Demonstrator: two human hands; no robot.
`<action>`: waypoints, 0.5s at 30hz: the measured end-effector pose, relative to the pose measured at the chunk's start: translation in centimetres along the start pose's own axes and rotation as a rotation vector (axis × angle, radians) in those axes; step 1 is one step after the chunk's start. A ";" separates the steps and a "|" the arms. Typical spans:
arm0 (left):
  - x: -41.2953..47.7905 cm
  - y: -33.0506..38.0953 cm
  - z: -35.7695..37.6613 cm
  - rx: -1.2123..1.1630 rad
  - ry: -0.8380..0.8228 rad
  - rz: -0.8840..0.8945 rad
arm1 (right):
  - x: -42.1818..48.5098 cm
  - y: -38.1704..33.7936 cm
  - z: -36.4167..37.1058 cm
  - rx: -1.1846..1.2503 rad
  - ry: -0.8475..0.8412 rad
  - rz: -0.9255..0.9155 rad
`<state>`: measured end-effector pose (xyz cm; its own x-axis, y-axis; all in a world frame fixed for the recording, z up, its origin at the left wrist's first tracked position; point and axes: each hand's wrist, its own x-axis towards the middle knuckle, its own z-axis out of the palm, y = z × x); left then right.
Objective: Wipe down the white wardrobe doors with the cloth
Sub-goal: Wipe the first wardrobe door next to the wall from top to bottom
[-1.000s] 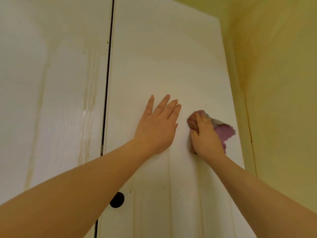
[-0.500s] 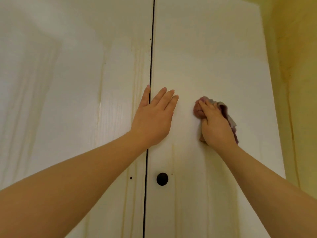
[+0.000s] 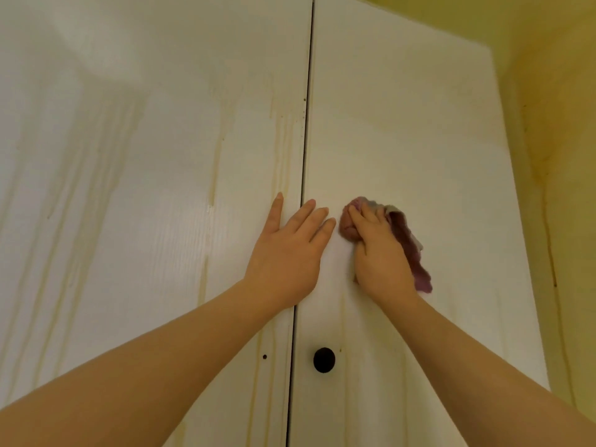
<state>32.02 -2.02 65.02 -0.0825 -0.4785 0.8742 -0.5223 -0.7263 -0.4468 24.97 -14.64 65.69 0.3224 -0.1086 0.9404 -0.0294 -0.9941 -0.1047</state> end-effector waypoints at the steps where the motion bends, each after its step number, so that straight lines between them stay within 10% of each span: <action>1: -0.1 -0.1 -0.2 0.036 -0.048 0.023 | -1.2 -0.1 0.6 0.017 0.006 -0.011; 15: -2.5 -0.1 -0.3 -0.012 -0.242 -0.048 | -2.2 -0.4 0.5 -0.031 -0.081 -0.121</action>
<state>31.98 -0.65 62.96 0.1478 -0.5485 0.8230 -0.5307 -0.7461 -0.4020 24.78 -13.98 63.51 0.4007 0.0120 0.9161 -0.0148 -0.9997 0.0196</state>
